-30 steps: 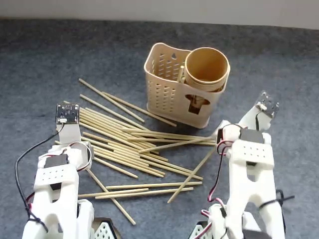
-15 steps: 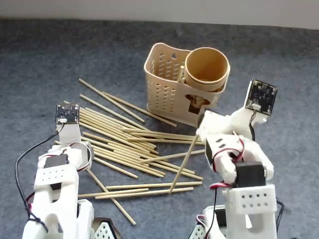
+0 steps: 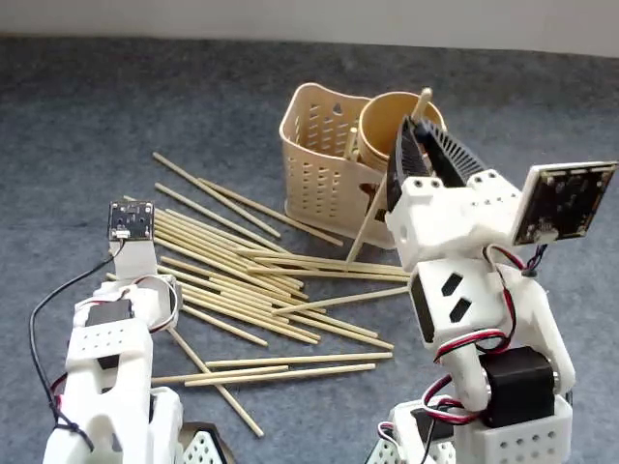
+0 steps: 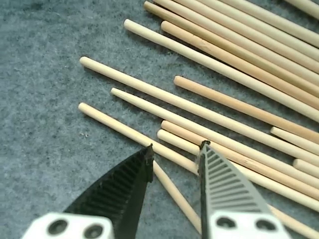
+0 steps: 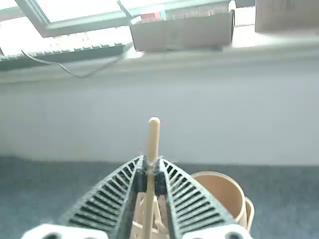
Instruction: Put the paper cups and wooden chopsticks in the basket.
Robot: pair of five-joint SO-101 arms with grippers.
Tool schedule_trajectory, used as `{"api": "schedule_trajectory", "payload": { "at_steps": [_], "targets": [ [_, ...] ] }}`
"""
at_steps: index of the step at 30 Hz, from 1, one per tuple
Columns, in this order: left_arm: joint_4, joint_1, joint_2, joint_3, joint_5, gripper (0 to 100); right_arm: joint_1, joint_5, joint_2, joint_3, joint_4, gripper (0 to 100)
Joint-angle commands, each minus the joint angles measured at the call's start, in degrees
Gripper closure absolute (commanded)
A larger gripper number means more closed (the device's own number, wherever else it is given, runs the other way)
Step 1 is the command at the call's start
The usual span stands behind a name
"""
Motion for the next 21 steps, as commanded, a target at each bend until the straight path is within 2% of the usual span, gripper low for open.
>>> {"api": "schedule_trajectory", "payload": {
  "at_steps": [1,9,17,21],
  "targets": [
    [-0.5,-0.7,-1.5,-0.1,-0.4,84,-0.7,3.8,-0.8,-3.1,-12.2,99.3],
    [-0.5,-0.7,-1.5,-0.1,-0.4,84,-0.7,4.5,0.0,-3.0,-27.8,99.3],
    [-0.5,-0.7,-1.5,-0.1,-0.4,84,-0.7,4.5,11.0,-3.6,-39.4,99.3],
    [-0.5,-0.7,-1.5,-0.1,-0.4,84,-0.7,4.5,15.8,-3.6,-41.5,99.3]
  ]
}}
